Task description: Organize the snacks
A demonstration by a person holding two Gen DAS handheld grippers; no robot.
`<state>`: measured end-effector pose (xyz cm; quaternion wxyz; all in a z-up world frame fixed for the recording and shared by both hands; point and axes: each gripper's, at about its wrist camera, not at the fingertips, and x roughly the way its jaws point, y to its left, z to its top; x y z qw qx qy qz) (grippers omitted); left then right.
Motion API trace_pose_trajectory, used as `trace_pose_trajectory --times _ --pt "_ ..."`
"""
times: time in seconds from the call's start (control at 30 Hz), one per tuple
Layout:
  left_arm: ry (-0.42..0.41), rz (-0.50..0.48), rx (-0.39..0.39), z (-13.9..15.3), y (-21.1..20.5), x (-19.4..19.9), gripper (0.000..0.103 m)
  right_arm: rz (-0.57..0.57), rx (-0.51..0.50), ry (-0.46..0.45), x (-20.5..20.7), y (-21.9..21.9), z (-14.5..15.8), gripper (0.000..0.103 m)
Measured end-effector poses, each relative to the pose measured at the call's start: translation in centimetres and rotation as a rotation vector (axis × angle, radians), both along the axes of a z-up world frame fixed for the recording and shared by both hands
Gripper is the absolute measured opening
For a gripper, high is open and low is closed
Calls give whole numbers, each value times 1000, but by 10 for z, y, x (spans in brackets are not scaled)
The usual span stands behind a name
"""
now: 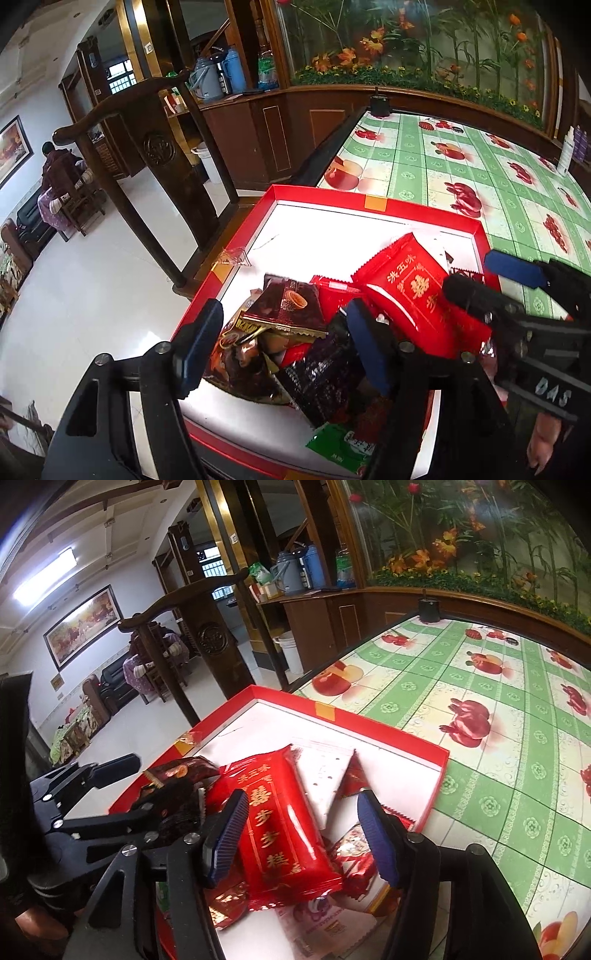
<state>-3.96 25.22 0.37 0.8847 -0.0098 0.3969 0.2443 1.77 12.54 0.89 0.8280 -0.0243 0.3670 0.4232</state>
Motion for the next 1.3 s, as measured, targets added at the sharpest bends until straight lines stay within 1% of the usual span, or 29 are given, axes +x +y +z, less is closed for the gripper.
trace_pose_trajectory --times 0.27,0.33,0.37,0.5,0.6,0.83,0.9,0.97,1.03,1.1,1.13,1.2,1.27,1.3 --pt "-15 4 16 7 2 -18 71 -36 4 -16 7 -9 -2 64" --pt "-22 8 22 8 2 -22 80 -39 19 -37 7 -13 0 65" --pt "-30 11 27 10 1 -26 81 -42 26 -52 7 -15 1 65" --pt "-51 6 31 14 0 -38 81 -61 65 -114 4 -26 6 72" --pt "-69 2 30 18 -1 -49 81 -81 87 -152 3 -33 9 72" --pt "-126 -7 35 32 -3 -79 81 -154 90 -220 -7 -51 14 73" --pt "-143 -12 40 36 -5 -87 81 -188 96 -218 -12 -60 17 75" --pt "-151 -20 52 39 -8 -94 81 -214 121 -195 -19 -71 21 76" --pt "-169 -27 62 43 -11 -103 82 -232 171 -162 -31 -87 24 77" --pt "-187 -36 61 46 -16 -110 84 -240 214 -144 -45 -99 26 82" --pt "-194 -41 59 48 -18 -113 84 -241 230 -138 -56 -107 28 83" --pt "-210 -53 60 51 -24 -120 85 -239 229 -144 -73 -113 34 83" --pt "-229 -61 68 54 -30 -126 85 -232 244 -175 -97 -123 44 84" --pt "-234 -64 71 56 -33 -130 86 -227 249 -190 -108 -126 48 86"
